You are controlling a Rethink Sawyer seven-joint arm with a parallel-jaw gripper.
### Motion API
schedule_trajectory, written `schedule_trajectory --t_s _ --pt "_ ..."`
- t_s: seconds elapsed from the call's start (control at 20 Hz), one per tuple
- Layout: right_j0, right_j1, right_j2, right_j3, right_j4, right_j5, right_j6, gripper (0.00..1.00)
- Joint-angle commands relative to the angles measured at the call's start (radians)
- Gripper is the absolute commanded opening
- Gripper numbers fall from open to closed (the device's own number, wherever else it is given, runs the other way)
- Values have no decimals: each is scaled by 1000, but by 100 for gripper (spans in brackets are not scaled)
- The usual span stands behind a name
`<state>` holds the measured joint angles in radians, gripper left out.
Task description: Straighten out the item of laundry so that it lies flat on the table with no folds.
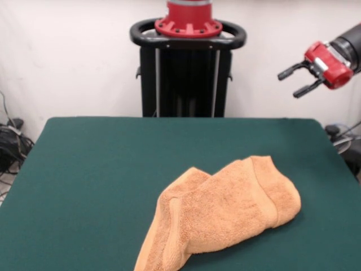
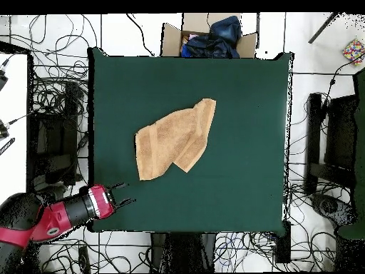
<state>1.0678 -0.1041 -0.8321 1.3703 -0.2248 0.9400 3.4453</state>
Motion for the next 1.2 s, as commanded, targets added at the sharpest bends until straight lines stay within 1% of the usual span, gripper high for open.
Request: schedule_trajectory --t_s 0.05,0.1,0.2,0.3,0.4,0.55,0.65,0.75,0.8,0.85,0.9,0.95,1.05,1.15,1.2 --pt "-39 17 198 -26 62 -120 39 100" --pt "-36 26 193 -29 87 -131 95 100" --pt "-16 71 155 -62 94 -144 182 100" --pt "-25 98 159 -75 132 -157 231 100" --pt "-33 126 157 -84 146 -210 257 100" --pt "-43 140 155 -87 155 -247 224 100" --pt "-61 117 174 -73 164 -231 154 100" --pt "-60 110 164 -63 185 -252 169 100" --pt "-70 105 171 -69 182 -229 133 100" --pt "-62 126 149 -87 183 -204 145 100" --pt "-51 159 117 -104 188 -199 186 100" --pt "-53 185 106 -119 196 -196 205 100" --pt "-75 223 110 -143 205 -239 211 100" --pt "-86 239 96 -164 214 -218 212 100" --pt "-95 234 99 -170 215 -211 195 100"
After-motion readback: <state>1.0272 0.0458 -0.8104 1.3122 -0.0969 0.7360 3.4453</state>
